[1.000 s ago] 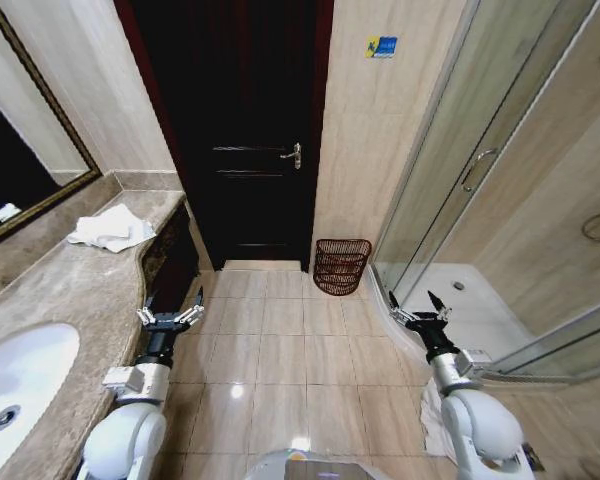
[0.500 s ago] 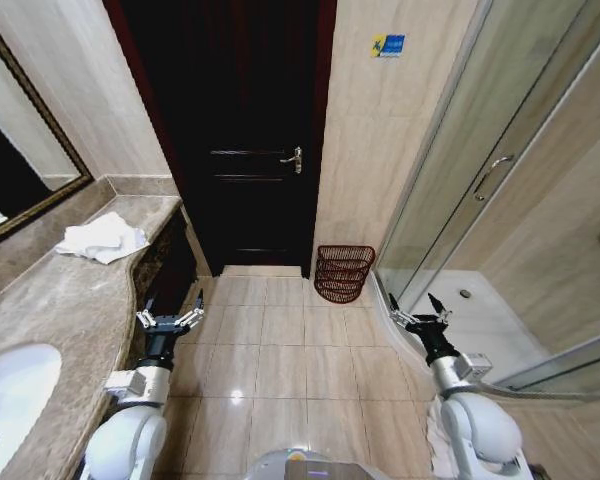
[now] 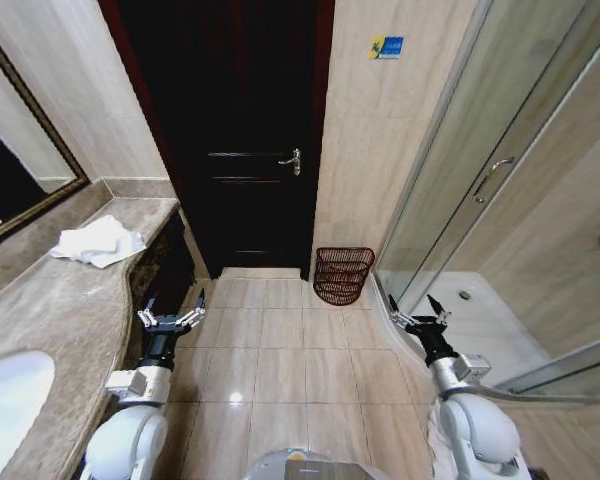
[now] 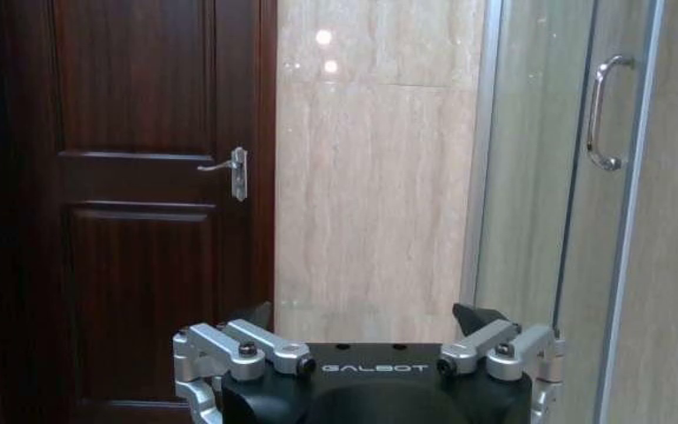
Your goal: Discard the used towel into the hamper.
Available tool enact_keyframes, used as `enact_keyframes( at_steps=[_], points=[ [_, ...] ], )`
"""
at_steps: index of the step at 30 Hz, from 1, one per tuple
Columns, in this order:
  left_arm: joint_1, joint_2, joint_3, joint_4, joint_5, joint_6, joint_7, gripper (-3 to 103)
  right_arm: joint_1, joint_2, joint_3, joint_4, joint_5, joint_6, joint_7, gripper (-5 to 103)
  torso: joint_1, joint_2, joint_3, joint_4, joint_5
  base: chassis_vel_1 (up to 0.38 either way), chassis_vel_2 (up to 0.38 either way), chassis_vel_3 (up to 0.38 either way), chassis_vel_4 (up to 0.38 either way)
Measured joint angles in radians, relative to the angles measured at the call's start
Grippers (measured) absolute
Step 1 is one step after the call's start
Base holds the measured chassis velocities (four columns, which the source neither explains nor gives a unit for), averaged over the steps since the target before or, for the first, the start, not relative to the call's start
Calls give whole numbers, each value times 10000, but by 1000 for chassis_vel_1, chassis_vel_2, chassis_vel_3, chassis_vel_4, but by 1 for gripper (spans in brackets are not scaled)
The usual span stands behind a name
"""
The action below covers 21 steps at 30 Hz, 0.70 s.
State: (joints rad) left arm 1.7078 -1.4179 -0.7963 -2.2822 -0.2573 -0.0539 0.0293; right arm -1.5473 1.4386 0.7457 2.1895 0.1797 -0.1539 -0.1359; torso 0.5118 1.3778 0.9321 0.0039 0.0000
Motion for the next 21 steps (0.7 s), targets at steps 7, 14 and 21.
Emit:
enact_keyframes(
  at_steps=[7,14,21],
  points=[
    [16,-23,-16,55,97,-51,16,100,30,-30,42,-12,0,0,-35,100,0,0,0,1,1,-33,43,51,-33],
    [58,-54,-30,94,179,-213,83,100,29,-33,49,-12,6,0,-60,100,-2,0,0,0,0,-11,67,72,-11],
    [82,-71,-71,97,199,-280,93,100,47,-40,58,-23,29,0,-84,100,-2,0,1,0,0,-4,116,116,-3]
  ],
)
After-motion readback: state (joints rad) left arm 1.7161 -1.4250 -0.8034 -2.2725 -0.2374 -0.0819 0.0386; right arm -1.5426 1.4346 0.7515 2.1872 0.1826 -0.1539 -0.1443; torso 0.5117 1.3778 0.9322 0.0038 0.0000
